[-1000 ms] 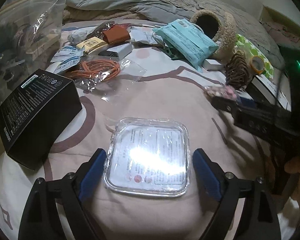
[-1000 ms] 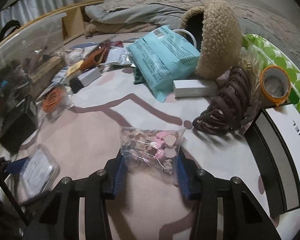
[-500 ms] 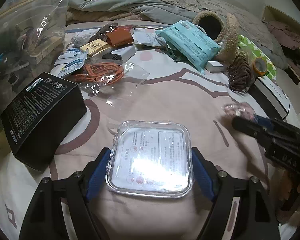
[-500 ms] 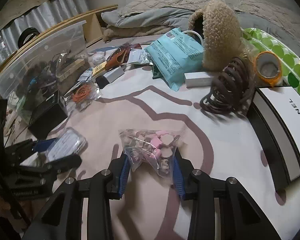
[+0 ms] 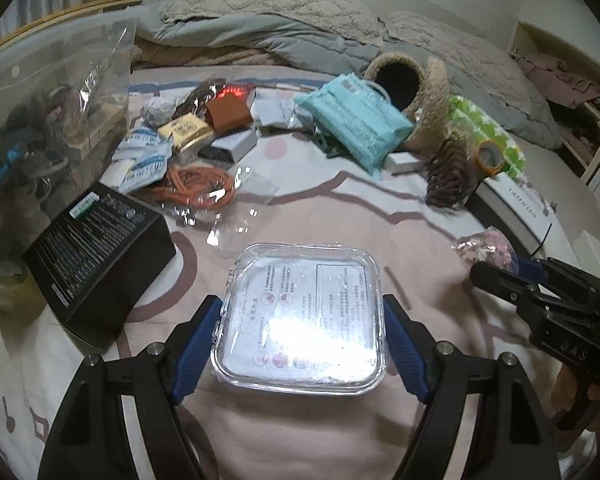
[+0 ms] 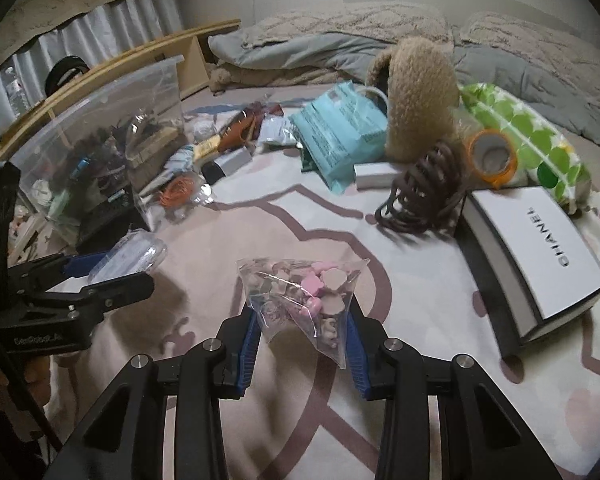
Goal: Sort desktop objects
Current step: 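Lift and carry clear container and pink bead bag toward the clear bin, then lower clear square container into the bin and open left gripper, then lower pink bead bag into the bin and open right gripper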
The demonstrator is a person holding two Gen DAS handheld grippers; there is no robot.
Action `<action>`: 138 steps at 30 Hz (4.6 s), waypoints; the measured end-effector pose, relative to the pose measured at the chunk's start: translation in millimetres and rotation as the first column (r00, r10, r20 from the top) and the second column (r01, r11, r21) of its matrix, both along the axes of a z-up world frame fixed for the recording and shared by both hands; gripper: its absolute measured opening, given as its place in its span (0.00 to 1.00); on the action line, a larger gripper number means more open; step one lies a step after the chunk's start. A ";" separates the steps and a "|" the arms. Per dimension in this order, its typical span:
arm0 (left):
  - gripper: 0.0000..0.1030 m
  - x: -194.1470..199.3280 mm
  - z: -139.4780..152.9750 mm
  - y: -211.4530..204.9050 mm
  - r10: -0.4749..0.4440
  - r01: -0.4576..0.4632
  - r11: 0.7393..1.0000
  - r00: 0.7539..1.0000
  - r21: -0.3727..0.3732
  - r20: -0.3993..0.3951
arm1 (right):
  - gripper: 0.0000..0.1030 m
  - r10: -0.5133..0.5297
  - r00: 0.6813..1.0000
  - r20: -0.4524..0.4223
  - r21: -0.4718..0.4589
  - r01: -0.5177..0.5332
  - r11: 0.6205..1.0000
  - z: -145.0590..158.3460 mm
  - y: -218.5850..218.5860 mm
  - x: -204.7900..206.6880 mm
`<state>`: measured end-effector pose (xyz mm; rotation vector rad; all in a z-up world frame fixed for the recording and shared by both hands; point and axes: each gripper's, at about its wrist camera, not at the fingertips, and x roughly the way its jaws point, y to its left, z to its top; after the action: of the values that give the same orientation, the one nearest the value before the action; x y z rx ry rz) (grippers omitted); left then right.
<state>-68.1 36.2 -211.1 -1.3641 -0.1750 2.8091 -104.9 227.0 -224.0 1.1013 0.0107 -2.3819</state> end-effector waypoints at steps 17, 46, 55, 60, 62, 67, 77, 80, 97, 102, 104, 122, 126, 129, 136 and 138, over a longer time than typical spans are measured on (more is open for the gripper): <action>0.77 23.6 109.4 2.3 -0.040 0.043 0.999 0.988 0.017 -0.151 | 0.38 0.024 0.994 -0.108 -0.059 -0.031 0.998 111.7 5.8 27.6; 0.77 59.2 260.6 -106.1 0.057 -0.097 0.992 0.922 -0.086 -0.382 | 0.38 0.053 0.966 -0.254 -0.178 -0.101 0.979 266.8 -78.2 34.7; 0.77 51.7 252.6 -165.1 0.135 -0.176 0.981 0.924 -0.086 -0.357 | 0.38 0.102 0.966 -0.238 -0.219 -0.155 0.963 263.6 -141.6 12.5; 0.77 44.6 247.0 -195.2 0.181 -0.222 0.971 0.925 -0.088 -0.335 | 0.38 0.156 0.962 -0.223 -0.209 -0.203 0.957 255.0 -176.9 2.5; 0.77 41.4 241.3 -208.5 0.203 -0.241 0.967 0.926 -0.085 -0.320 | 0.38 0.175 0.958 -0.227 -0.201 -0.222 0.954 253.5 -189.9 -0.8; 0.77 23.7 217.5 -233.1 0.233 -0.260 0.961 0.946 -0.098 -0.227 | 0.38 0.212 0.954 -0.211 -0.239 -0.261 0.935 251.4 -213.4 -10.7; 0.77 -15.7 169.7 -240.7 0.210 -0.218 0.967 0.975 -0.128 -0.074 | 0.38 0.254 0.951 -0.178 -0.230 -0.291 0.929 238.2 -239.6 -21.3; 0.77 -23.7 160.0 -240.7 0.217 -0.222 0.965 0.975 -0.137 -0.052 | 0.38 0.254 0.953 -0.163 -0.234 -0.288 0.929 234.2 -243.0 -27.6; 0.95 5.5 170.9 -281.8 0.355 -0.367 0.928 0.923 -0.062 -0.149 | 0.38 0.267 0.959 -0.093 -0.243 -0.282 0.928 209.3 -268.8 -54.4; 0.95 26.4 183.7 -293.9 0.384 -0.395 0.918 0.903 -0.022 -0.191 | 0.38 0.284 0.958 -0.050 -0.198 -0.288 0.937 193.2 -295.2 -61.6; 0.95 33.1 187.1 -298.9 0.393 -0.403 0.915 0.896 -0.010 -0.205 | 0.38 0.284 0.959 -0.022 -0.170 -0.283 0.944 186.4 -309.4 -68.5; 0.95 38.2 191.1 -316.4 0.445 -0.457 0.889 0.865 0.001 -0.229 | 0.63 0.187 0.980 0.070 -0.022 -0.186 0.982 157.9 -379.1 -124.8; 0.95 35.6 187.6 -313.2 0.432 -0.451 0.892 0.872 -0.034 -0.229 | 0.76 0.173 0.985 0.012 -0.030 -0.173 0.984 163.7 -373.9 -122.0; 0.96 35.4 187.1 -309.5 0.418 -0.442 0.895 0.877 -0.057 -0.237 | 0.76 0.182 0.983 0.005 -0.060 -0.182 0.982 166.9 -368.3 -120.4; 0.95 36.6 190.0 -303.1 0.398 -0.425 0.903 0.883 -0.060 -0.249 | 0.87 0.230 0.973 -0.037 -0.104 -0.232 0.967 174.5 -356.6 -106.9; 0.95 37.2 190.9 -302.1 0.396 -0.423 0.904 0.883 -0.063 -0.254 | 0.93 0.248 0.967 -0.063 -0.116 -0.254 0.960 178.5 -352.6 -100.7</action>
<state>-30.9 -265.8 -20.2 -1.1040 -0.3370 3.3554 -205.6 -125.6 -45.4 0.9258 0.0188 -2.1513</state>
